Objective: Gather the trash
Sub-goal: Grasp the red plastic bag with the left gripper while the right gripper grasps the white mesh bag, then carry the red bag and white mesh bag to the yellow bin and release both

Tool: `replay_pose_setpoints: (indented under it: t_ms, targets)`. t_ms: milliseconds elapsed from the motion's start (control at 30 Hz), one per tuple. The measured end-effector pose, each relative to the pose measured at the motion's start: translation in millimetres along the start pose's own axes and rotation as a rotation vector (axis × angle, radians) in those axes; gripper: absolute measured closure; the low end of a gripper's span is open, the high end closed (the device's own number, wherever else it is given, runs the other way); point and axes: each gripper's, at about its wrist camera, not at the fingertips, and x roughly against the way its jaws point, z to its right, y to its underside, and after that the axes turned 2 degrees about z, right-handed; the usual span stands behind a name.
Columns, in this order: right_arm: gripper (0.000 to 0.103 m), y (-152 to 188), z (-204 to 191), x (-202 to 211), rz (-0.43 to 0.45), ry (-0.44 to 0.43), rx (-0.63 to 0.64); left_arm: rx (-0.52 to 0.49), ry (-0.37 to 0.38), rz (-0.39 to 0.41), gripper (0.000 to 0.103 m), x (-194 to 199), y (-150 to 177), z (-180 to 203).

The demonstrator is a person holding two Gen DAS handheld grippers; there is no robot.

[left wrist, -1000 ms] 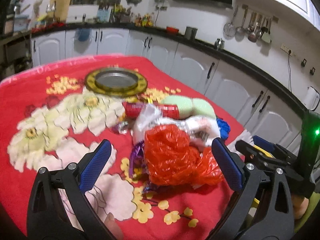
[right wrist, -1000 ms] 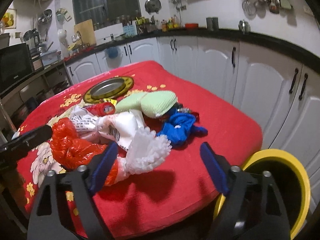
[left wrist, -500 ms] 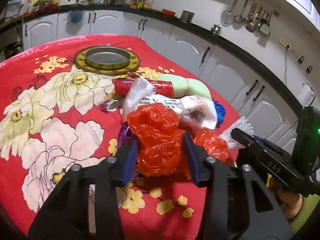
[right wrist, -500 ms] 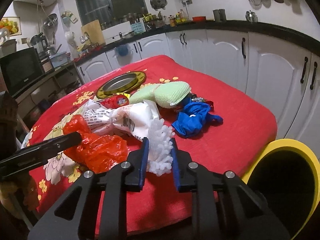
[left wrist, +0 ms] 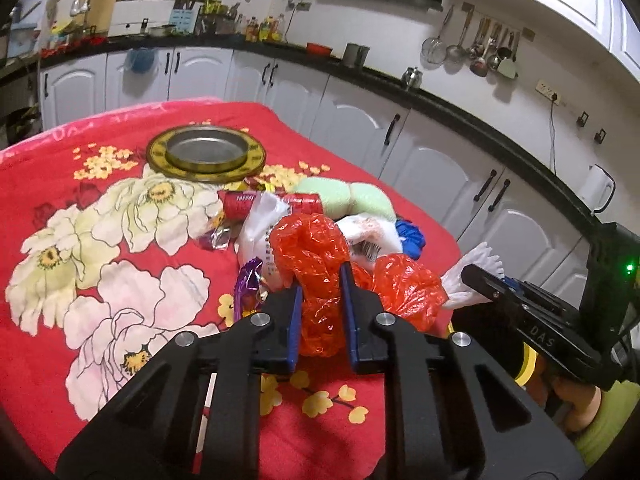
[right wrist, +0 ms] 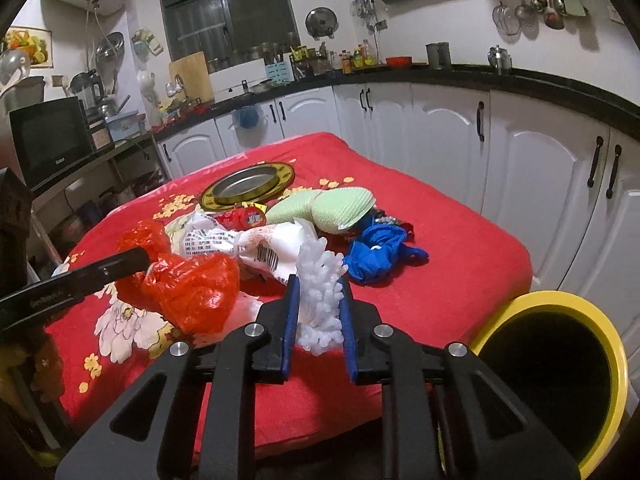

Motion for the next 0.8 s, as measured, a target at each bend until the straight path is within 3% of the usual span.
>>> replay_pose_setpoints:
  t_ms: [800]
  targets:
    - [0.086, -18, 35, 58, 0.133, 0.05, -0.038, -0.028, 0.026, 0.113, 0.092, 29, -12, 38]
